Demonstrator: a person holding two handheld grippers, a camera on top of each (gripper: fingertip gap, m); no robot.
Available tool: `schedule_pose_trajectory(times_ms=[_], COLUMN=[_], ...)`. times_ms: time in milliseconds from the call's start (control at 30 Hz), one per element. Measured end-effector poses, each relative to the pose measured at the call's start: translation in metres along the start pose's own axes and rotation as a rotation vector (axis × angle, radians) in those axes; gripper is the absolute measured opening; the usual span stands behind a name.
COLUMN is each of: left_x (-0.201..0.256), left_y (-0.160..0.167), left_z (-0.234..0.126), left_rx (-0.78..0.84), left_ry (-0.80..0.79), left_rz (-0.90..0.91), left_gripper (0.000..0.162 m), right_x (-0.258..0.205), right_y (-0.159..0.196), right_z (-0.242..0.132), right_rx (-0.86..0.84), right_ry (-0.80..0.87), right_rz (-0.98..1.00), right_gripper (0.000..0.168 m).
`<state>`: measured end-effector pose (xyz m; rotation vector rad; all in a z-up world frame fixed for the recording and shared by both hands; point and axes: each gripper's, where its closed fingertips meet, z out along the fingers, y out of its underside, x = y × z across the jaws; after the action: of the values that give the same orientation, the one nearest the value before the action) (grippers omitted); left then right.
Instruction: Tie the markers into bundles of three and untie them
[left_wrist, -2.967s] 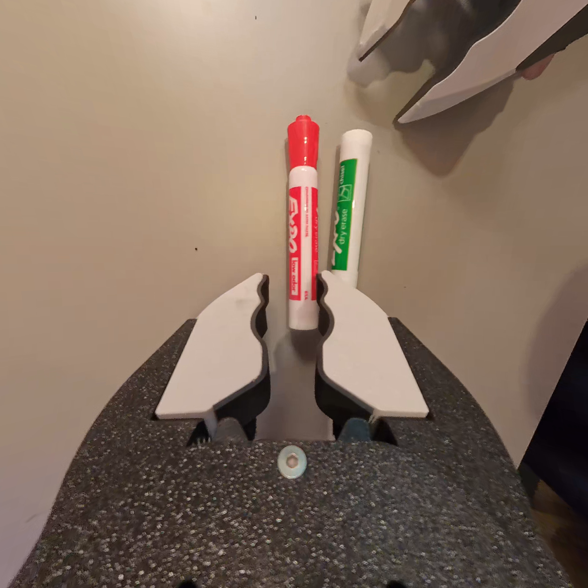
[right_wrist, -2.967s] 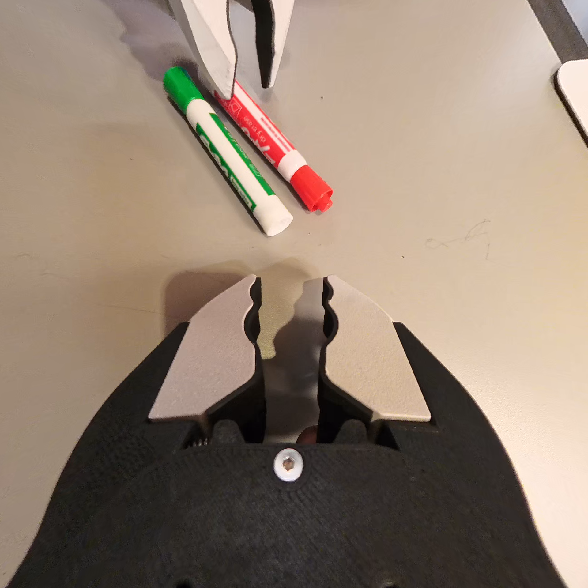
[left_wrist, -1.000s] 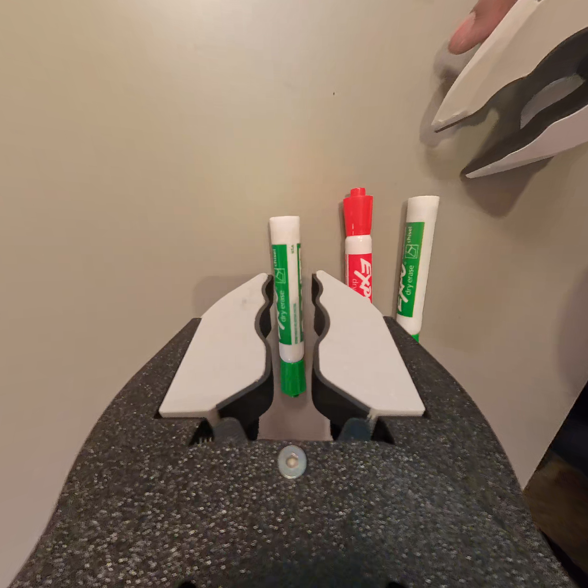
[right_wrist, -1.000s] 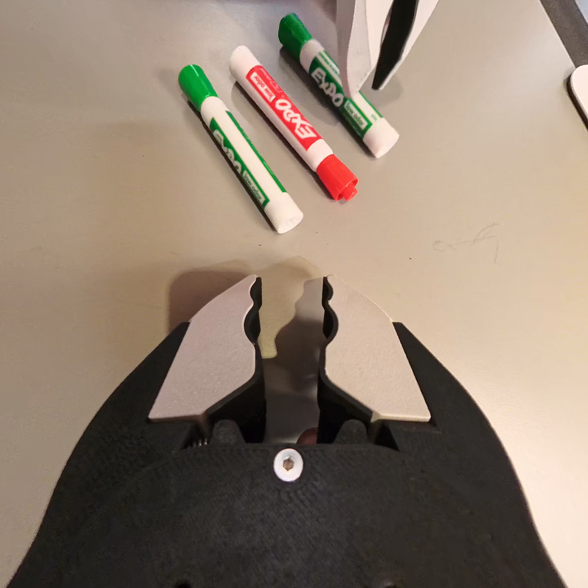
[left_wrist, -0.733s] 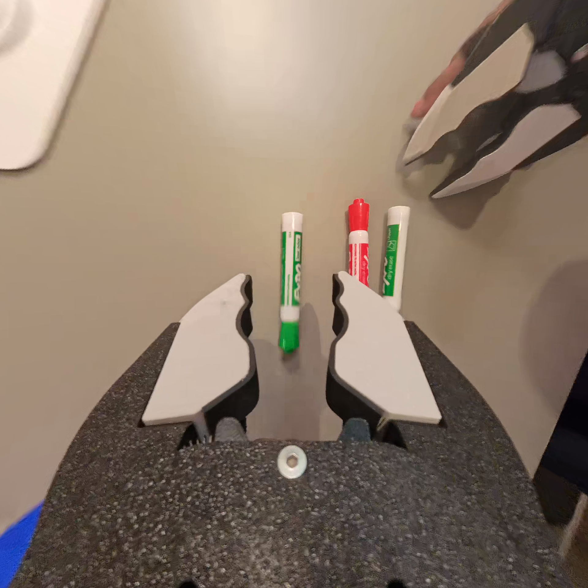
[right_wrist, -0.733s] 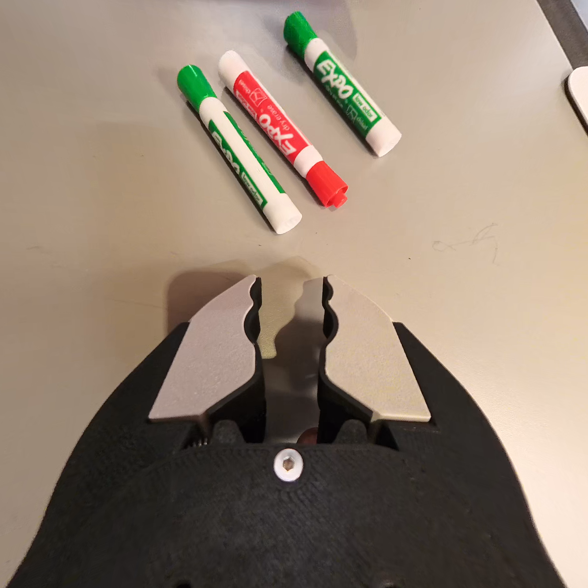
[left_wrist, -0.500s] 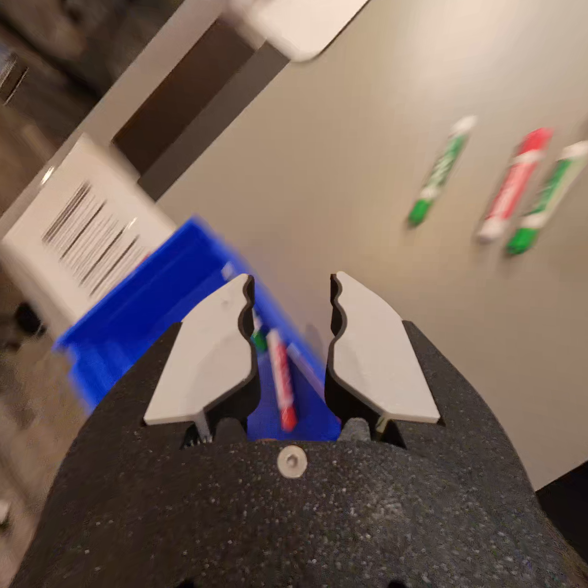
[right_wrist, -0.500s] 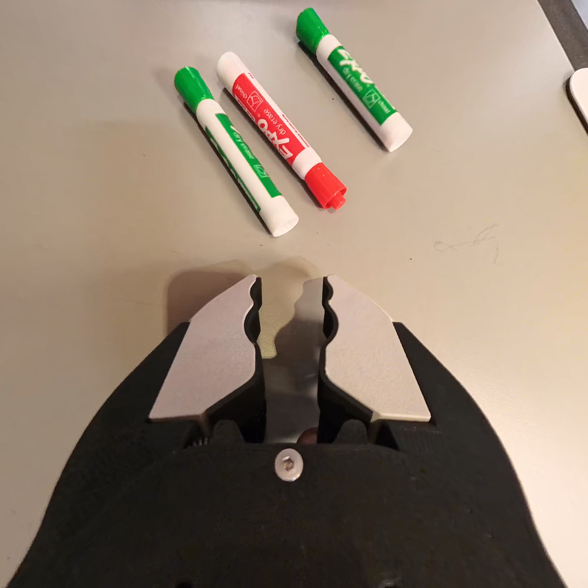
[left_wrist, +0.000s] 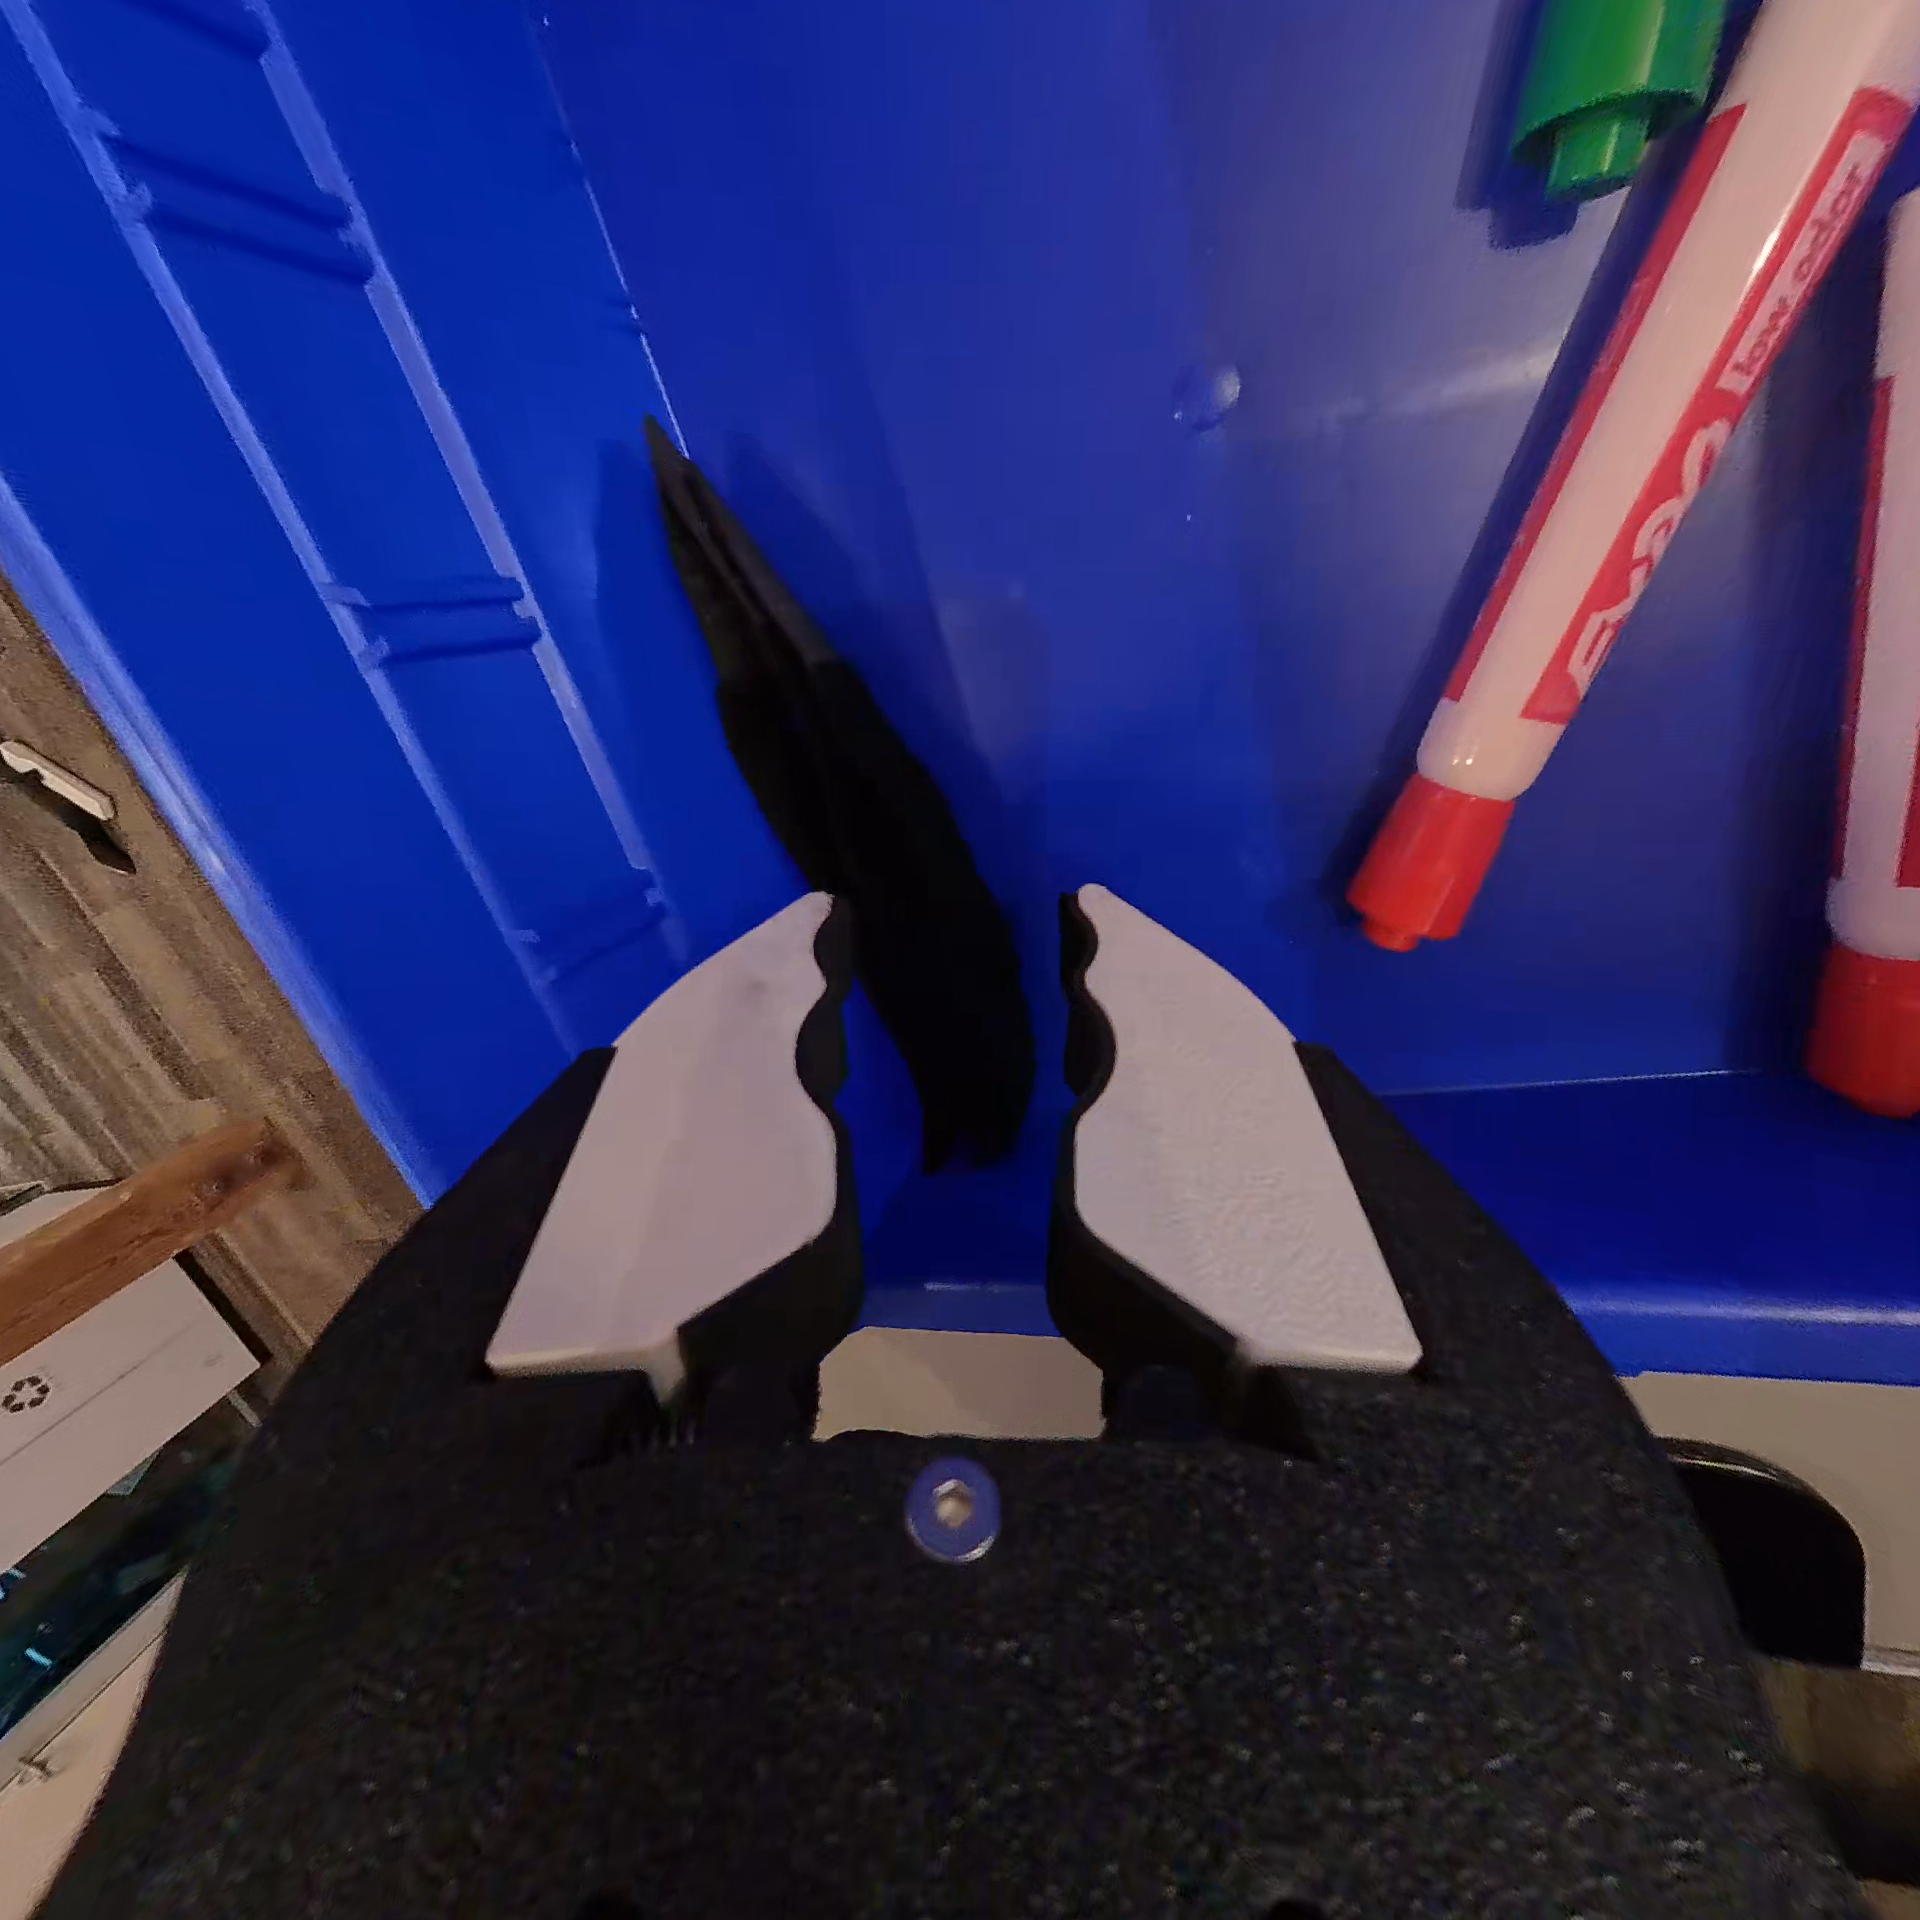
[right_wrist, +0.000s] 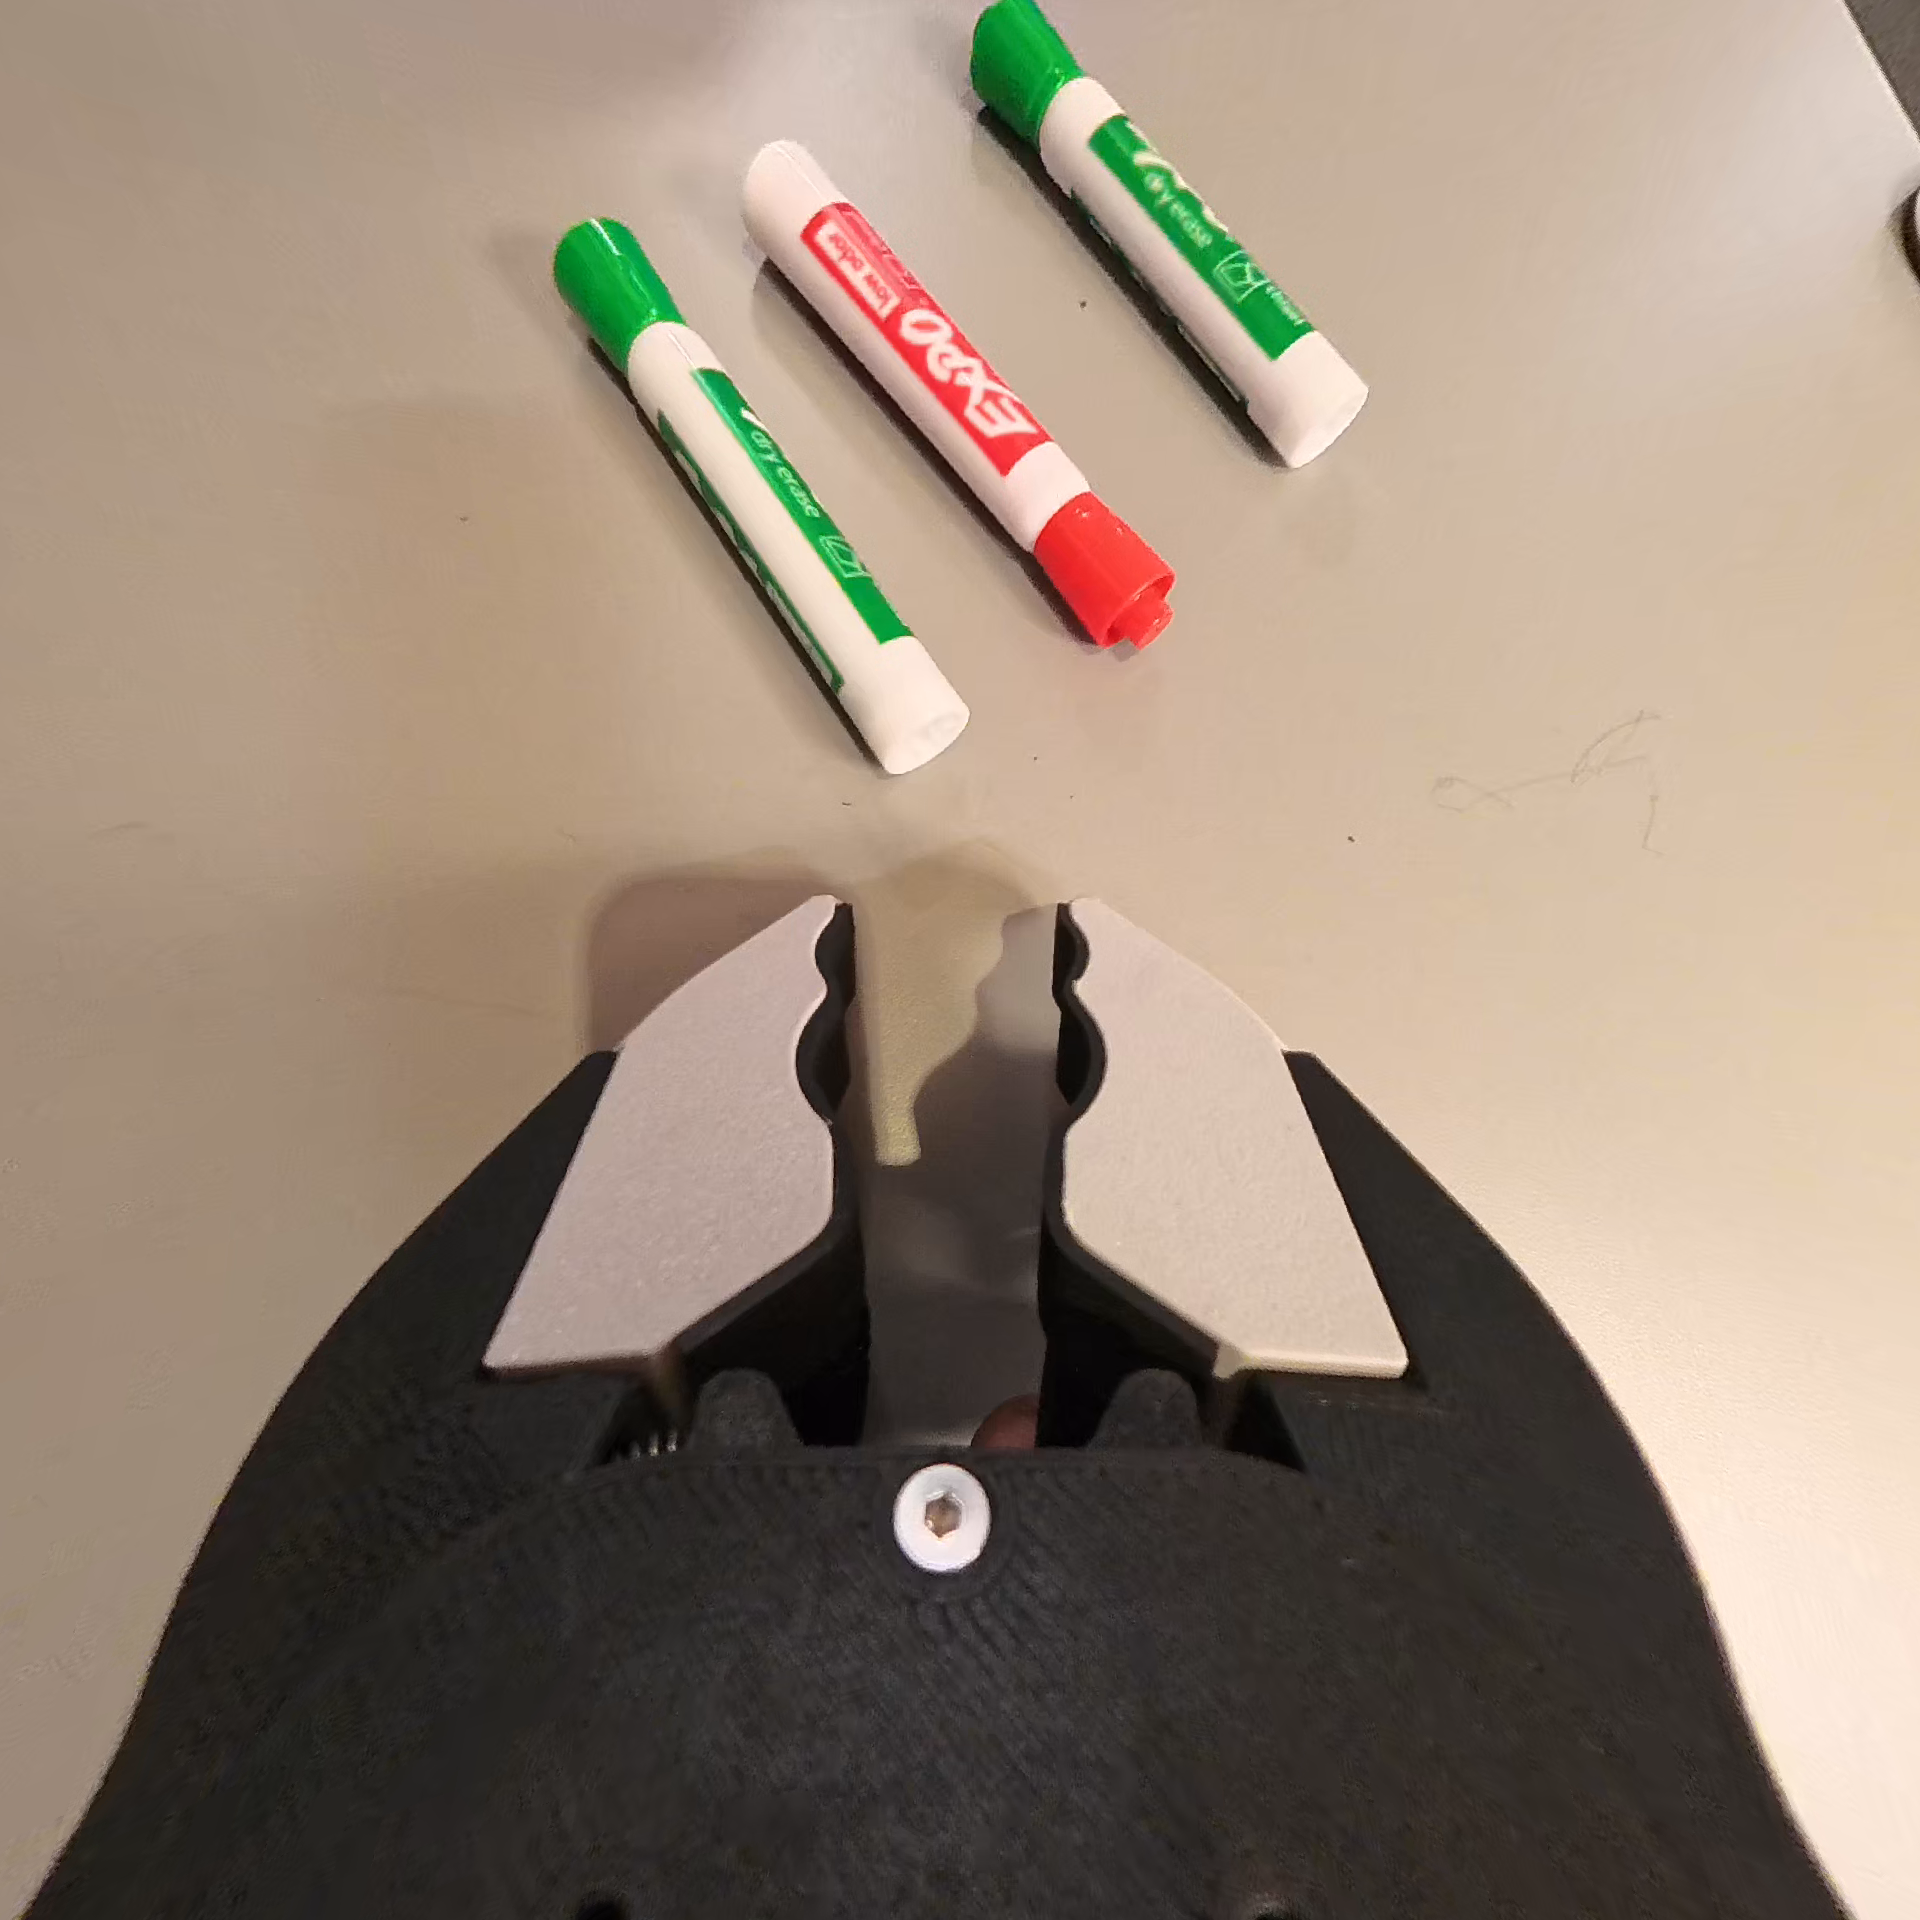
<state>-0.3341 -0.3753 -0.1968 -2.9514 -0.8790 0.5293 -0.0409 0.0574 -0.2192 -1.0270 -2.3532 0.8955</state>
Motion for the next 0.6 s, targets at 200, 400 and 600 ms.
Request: schedule_pose_trajectory(times_ms=[200,400,600], left_x=[0.002,0.000,-0.006], left_y=[0.003,0.006,0.005], left_z=[0.005,0.013,0.014], left_rx=[0.001,0.008,0.016], left_ry=[-0.002,-0.011,-0.046], left_rz=[0.014,0.011,0.022], left_gripper=[0.037,0.036,0.029], right_x=[-0.001,-0.001,-0.001], right_y=[0.000,-0.001,-0.001], right_z=[0.000,0.000,0.000], right_rx=[0.001,0.004,0.002], right_ry=[-0.002,0.001,-0.001], right_rz=[-0.005,-0.013,-0.010], right_gripper=[0.035,0.035,0.035])
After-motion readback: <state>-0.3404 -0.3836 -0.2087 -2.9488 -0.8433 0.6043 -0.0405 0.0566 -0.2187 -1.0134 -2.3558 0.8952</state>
